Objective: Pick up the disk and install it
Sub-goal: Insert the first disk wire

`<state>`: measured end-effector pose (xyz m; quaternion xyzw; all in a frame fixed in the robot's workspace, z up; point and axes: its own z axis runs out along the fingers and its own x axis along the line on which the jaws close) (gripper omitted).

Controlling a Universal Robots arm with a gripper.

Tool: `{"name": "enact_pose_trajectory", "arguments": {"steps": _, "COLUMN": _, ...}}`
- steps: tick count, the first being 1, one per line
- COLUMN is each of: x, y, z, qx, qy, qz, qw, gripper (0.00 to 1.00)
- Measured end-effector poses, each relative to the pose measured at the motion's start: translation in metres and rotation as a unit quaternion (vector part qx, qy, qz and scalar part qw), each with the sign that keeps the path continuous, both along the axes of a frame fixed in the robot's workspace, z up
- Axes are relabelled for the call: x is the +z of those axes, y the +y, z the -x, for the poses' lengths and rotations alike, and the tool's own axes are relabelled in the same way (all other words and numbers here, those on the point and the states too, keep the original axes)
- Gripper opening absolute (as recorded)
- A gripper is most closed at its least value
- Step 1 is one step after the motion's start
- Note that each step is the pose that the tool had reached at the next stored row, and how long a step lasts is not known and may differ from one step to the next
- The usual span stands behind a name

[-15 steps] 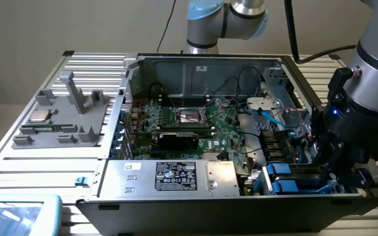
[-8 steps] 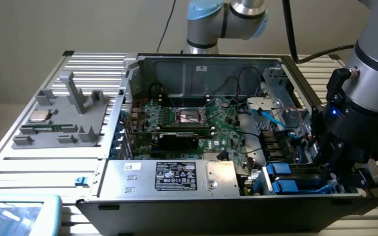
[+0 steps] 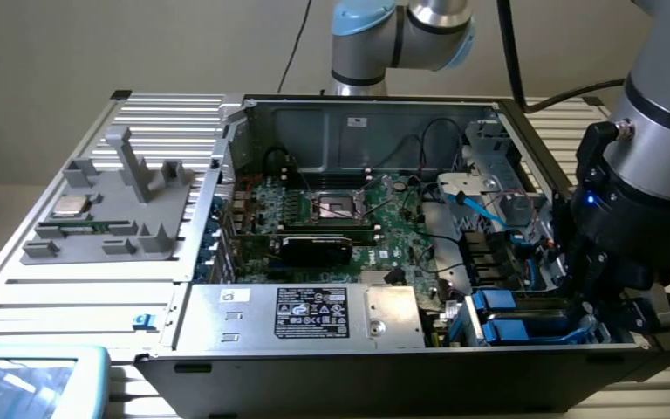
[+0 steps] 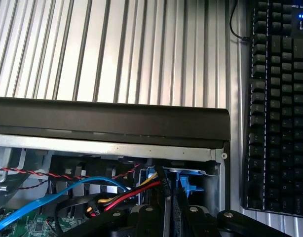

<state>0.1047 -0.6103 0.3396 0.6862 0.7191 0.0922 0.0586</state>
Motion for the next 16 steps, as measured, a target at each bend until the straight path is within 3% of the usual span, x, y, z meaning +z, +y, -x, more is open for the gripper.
{"name": "enact_pose_trajectory", "arguments": {"steps": 4, "x": 0.0, "y": 0.0, "z": 0.0005, "qx": 0.0, "qy": -0.001, "qz": 0.0003, "qw": 1.0, "gripper": 0.24}}
{"name": "enact_pose_trajectory", "arguments": {"steps": 6, "x": 0.0, "y": 0.0, "z": 0.0006, "qx": 0.0, "qy": -0.0015, "qz": 0.0006, "qw": 1.0, "gripper": 0.22}}
{"name": "enact_pose_trajectory", "arguments": {"steps": 7, "x": 0.0, "y": 0.0, "z": 0.0007, "qx": 0.0, "qy": -0.0016, "qz": 0.0008, "qw": 1.0, "gripper": 0.16}}
{"name": "enact_pose_trajectory", "arguments": {"steps": 16, "x": 0.0, "y": 0.0001, "z": 0.0026, "qx": 0.0, "qy": -0.0019, "qz": 0.0033, "qw": 1.0, "gripper": 0.16}}
